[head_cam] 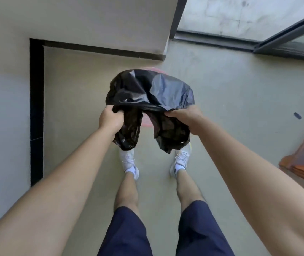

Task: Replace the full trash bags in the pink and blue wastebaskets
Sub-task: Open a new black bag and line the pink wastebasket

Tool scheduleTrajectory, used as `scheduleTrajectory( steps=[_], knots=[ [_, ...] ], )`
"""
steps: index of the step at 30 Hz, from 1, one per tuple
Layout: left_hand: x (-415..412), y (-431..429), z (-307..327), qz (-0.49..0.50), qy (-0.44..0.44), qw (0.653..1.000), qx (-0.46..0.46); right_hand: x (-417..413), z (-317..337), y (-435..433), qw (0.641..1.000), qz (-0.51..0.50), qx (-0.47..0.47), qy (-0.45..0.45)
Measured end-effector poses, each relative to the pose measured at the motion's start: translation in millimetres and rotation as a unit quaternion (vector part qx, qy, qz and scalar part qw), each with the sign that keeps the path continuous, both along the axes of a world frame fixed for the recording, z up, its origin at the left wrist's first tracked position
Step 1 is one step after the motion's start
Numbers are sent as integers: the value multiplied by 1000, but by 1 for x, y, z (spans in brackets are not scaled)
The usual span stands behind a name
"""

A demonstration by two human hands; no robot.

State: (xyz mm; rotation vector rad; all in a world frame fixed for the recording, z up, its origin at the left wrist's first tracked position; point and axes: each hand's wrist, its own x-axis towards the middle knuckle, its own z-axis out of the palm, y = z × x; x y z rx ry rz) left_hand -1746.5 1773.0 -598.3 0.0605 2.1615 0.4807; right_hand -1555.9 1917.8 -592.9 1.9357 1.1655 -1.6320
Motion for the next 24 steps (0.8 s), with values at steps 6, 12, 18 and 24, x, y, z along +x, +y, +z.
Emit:
scheduleTrajectory(
  steps=[6, 12, 18, 24],
  knots=[
    [11, 2, -67, 84, -94, 992, 31, 5, -52, -6, 999, -28, -21, 26],
    [29, 8, -87, 106, -144, 981, 71, -1, -60, -14, 944, 153, 287, 58],
    [32, -9, -134, -4, -96, 995, 25, -26, -120, -46, 875, 419, 233, 64],
    [26, -8, -198, -231, 194, 953, -15, -45, -205, -42, 898, 408, 153, 65]
  ],
)
